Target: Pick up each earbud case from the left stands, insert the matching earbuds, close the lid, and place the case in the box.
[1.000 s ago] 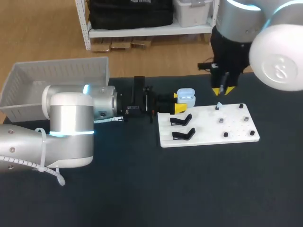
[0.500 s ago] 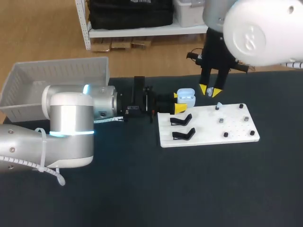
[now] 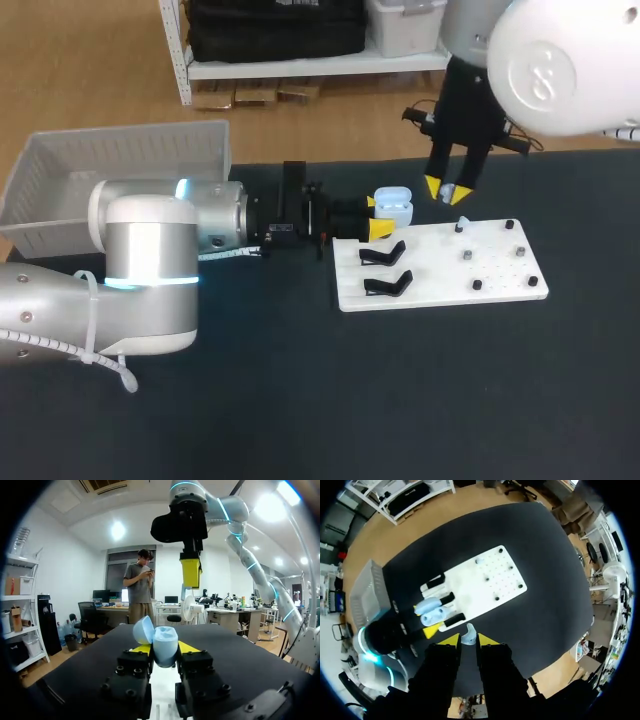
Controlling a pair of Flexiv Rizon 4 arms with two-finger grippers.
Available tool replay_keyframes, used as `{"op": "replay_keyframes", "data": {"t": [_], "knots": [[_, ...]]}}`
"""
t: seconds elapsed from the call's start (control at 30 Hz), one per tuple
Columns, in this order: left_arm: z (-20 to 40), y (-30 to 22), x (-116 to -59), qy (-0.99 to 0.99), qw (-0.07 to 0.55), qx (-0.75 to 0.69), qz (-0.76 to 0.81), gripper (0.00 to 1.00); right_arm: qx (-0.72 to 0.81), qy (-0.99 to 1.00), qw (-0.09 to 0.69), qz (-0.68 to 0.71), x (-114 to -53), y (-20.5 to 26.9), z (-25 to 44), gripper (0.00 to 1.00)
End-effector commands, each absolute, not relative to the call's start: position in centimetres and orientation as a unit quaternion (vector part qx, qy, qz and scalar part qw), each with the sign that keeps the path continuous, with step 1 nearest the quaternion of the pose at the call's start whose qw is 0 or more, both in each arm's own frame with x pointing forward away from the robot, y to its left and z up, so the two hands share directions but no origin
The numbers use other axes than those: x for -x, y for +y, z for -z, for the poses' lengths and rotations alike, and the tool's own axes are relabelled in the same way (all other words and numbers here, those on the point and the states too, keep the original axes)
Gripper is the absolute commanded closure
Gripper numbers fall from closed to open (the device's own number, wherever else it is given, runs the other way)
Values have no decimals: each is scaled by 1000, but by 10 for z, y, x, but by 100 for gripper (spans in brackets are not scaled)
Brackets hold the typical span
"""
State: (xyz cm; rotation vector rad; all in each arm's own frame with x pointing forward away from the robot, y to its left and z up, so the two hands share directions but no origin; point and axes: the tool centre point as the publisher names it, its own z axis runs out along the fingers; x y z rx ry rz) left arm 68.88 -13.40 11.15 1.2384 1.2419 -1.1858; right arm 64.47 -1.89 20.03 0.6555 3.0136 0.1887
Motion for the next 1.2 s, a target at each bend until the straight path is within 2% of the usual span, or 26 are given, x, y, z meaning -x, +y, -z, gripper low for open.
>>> {"op": "replay_keyframes", "data": {"t": [0.03,0.5,1.2], "knots": [[-110,-134,-687,511,494,-508,487,100,-220,973,33,-53,-645,-10,-203,100],[-110,-134,-687,511,494,-508,487,100,-289,955,0,-61,-661,9,-205,100],[-106,-143,-681,494,513,-513,479,100,-266,962,-25,-59,-656,11,-196,100]]}}
